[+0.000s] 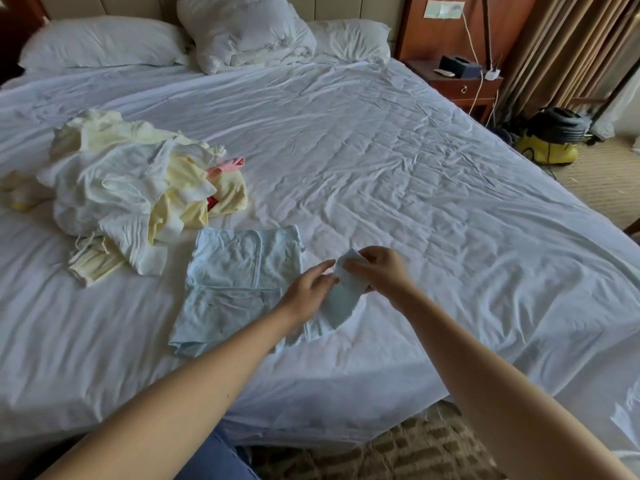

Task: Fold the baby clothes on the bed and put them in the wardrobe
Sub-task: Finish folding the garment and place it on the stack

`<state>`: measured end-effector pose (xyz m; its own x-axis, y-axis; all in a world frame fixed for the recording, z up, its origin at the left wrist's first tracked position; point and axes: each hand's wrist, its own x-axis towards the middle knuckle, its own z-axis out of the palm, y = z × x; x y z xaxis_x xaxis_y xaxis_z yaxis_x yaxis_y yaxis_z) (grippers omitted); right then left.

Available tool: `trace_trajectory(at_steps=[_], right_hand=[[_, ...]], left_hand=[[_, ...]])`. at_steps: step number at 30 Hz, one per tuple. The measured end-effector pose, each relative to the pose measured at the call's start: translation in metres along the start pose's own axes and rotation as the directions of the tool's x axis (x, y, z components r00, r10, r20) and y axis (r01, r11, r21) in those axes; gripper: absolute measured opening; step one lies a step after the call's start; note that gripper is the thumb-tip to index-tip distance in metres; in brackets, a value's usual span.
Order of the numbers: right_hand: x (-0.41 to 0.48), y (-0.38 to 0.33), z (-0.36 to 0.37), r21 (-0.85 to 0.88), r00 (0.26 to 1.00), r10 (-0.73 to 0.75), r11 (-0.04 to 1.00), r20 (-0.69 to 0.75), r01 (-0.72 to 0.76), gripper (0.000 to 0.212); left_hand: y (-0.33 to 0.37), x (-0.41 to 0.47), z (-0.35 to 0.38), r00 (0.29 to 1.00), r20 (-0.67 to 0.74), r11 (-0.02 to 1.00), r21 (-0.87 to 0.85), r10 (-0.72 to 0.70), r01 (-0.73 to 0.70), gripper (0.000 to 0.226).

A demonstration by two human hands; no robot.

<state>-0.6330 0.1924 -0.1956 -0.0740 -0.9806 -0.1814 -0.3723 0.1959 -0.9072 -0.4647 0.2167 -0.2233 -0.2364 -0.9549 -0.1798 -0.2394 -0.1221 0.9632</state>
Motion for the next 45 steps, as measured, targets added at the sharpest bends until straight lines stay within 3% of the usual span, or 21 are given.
trace_trajectory(at_steps=[2, 4, 7, 10, 12, 14, 16, 20, 22, 26, 28, 31, 34, 42, 45], right_hand=[[-0.01, -0.016, 0.016, 0.103, 0.994, 0.002, 0.995, 0.108, -0.014, 0.013], [-0.017, -0.029, 0.034, 0.141, 0.974, 0.02, 0.989, 0.224, -0.053, 0.02], [-0.023, -0.042, 0.057, 0.243, 0.927, 0.046, 0.959, 0.373, -0.145, 0.036], [-0.025, -0.043, 0.077, 0.285, 0.97, -0.023, 0.957, 0.242, -0.048, 0.03], [-0.024, -0.031, 0.091, 0.164, 0.992, -0.088, 0.984, 0.094, 0.071, 0.025], [-0.025, -0.019, 0.102, -0.134, 0.979, -0.205, 0.97, 0.017, 0.205, 0.025], [-0.03, -0.009, 0.109, -0.386, 0.955, -0.288, 0.875, 0.073, 0.294, 0.029], [-0.036, 0.008, 0.121, -0.585, 0.888, -0.321, 0.669, 0.33, 0.459, 0.041], [-0.035, 0.018, 0.125, -0.636, 0.86, -0.33, 0.579, 0.39, 0.51, 0.046], [-0.041, 0.023, 0.121, -0.673, 0.862, -0.364, 0.542, 0.353, 0.504, 0.06], [-0.043, 0.018, 0.123, -0.648, 0.821, -0.397, 0.506, 0.411, 0.569, 0.069], [-0.044, 0.018, 0.134, -0.598, 0.772, -0.386, 0.489, 0.504, 0.635, 0.068], [-0.046, 0.036, 0.137, -0.638, 0.771, -0.336, 0.434, 0.54, 0.636, 0.069], [-0.048, 0.049, 0.122, -0.59, 0.765, -0.313, 0.496, 0.562, 0.637, 0.084], [-0.055, 0.055, 0.111, -0.552, 0.779, -0.342, 0.559, 0.526, 0.619, 0.087]], left_hand=[[0.015, -0.011, -0.007, 0.997, -0.076, 0.988, -0.156, -0.03, 0.018, 0.022], [0.023, -0.019, -0.023, 0.985, -0.136, 0.962, -0.266, -0.104, 0.065, 0.028], [0.014, -0.024, -0.053, 0.951, -0.248, 0.971, -0.192, -0.185, 0.139, 0.029], [-0.006, -0.029, -0.085, 0.894, -0.382, 0.972, -0.102, -0.236, 0.213, 0.019], [-0.018, -0.035, -0.103, 0.88, -0.412, 0.971, -0.054, -0.234, 0.233, 0.023], [-0.029, -0.04, -0.12, 0.882, -0.431, 0.966, 0.081, -0.189, 0.247, 0.024], [-0.041, -0.044, -0.13, 0.887, -0.441, 0.946, 0.211, -0.134, 0.248, 0.029], [-0.061, -0.054, -0.138, 0.887, -0.459, 0.879, 0.403, -0.047, 0.254, 0.048], [-0.065, -0.061, -0.139, 0.901, -0.43, 0.799, 0.561, 0.058, 0.216, 0.052], [-0.082, -0.064, -0.142, 0.86, -0.206, 0.509, 0.858, 0.467, -0.071, 0.047], [-0.089, -0.065, -0.144, 0.85, -0.064, 0.393, 0.903, 0.523, -0.174, 0.039], [-0.097, -0.07, -0.146, 0.923, 0.048, 0.325, 0.928, 0.381, -0.183, 0.055], [-0.111, -0.073, -0.152, 0.985, 0.024, 0.38, 0.921, 0.172, -0.089, 0.07], [-0.105, -0.077, -0.169, 0.993, 0.118, 0.422, 0.899, 0.015, -0.113, 0.069], [-0.107, -0.1, -0.187, 0.986, 0.168, 0.43, 0.89, -0.005, -0.15, 0.08]])
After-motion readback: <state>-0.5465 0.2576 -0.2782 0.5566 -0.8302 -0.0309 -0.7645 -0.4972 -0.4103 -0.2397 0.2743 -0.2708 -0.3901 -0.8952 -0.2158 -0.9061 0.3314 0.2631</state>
